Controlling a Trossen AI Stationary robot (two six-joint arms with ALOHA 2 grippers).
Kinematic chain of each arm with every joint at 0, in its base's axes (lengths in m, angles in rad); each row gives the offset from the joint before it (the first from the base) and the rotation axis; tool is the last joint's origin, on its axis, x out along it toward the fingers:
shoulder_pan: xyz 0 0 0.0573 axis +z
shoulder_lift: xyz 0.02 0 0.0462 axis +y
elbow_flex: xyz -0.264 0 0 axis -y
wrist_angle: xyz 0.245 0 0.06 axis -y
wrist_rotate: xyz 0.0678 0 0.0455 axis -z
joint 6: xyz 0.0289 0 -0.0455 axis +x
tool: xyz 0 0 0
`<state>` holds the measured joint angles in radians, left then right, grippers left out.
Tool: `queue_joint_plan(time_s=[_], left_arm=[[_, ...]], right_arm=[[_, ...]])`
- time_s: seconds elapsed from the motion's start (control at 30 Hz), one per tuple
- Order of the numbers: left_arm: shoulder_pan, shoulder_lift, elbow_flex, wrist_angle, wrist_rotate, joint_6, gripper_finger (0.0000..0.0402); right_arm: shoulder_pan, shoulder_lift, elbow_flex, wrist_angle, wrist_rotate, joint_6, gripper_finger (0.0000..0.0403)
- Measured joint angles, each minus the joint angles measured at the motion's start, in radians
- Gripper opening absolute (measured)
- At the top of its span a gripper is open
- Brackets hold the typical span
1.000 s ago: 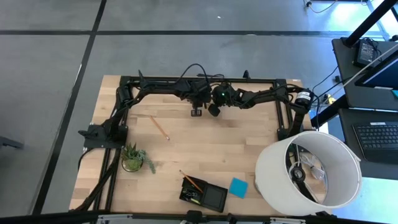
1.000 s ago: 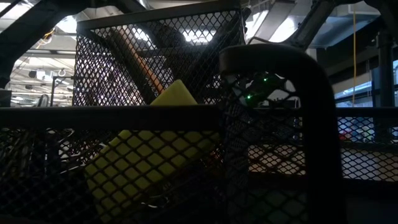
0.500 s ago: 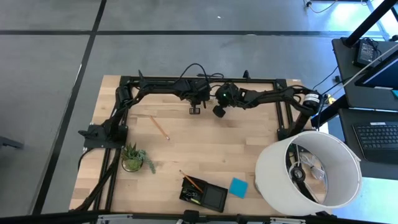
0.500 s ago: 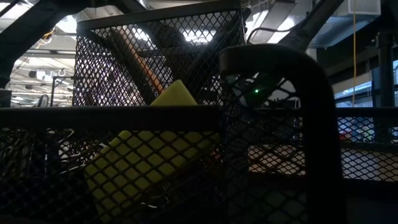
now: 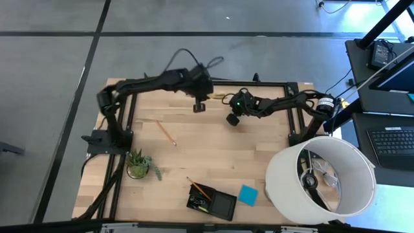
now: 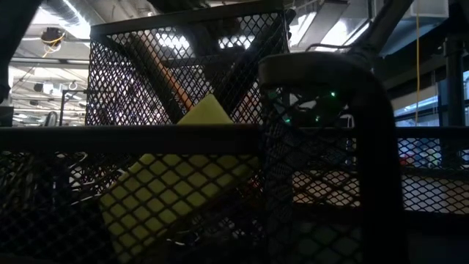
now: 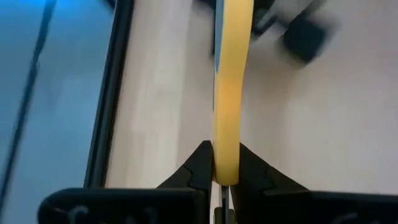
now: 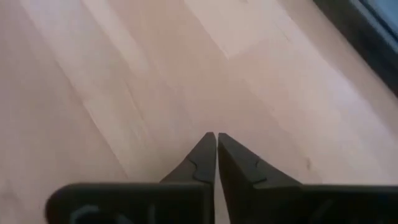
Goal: Pick and place office supplies into organizer
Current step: Put the yellow scissors into the black desk organizer
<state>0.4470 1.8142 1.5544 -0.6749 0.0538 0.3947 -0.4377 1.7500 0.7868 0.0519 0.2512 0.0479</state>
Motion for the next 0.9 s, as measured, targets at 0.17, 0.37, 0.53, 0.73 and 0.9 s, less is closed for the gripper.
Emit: queue_joint_plan(time_s=[0.17,0.37,0.53,0.73,0.9], left_arm=[[-0.014,-0.133,-0.039,0.089,0.247,-0.002,0.0025],[-0.046,-0.318,-0.277,0.462,0.46,-0.057,0.0025],[-0.063,-0.424,-0.507,0.724,0.442,-0.166,0.0025],[-0.147,-0.49,-0.749,1.122,0.45,-0.238,0.0025],[-0.232,-0.475,-0.902,1.501,0.445,-0.32,0.0025]], right_arm=[[0.002,-0.002,-0.032,0.039,-0.001,0.009,0.0021],[0.006,-0.001,-0.036,0.025,0.005,0.028,0.0021],[0.019,-0.001,-0.036,0.022,-0.001,0.027,0.0021],[0.025,-0.001,-0.036,0.022,-0.001,0.03,0.0021],[0.025,-0.001,-0.036,0.022,-0.038,0.055,0.0021]])
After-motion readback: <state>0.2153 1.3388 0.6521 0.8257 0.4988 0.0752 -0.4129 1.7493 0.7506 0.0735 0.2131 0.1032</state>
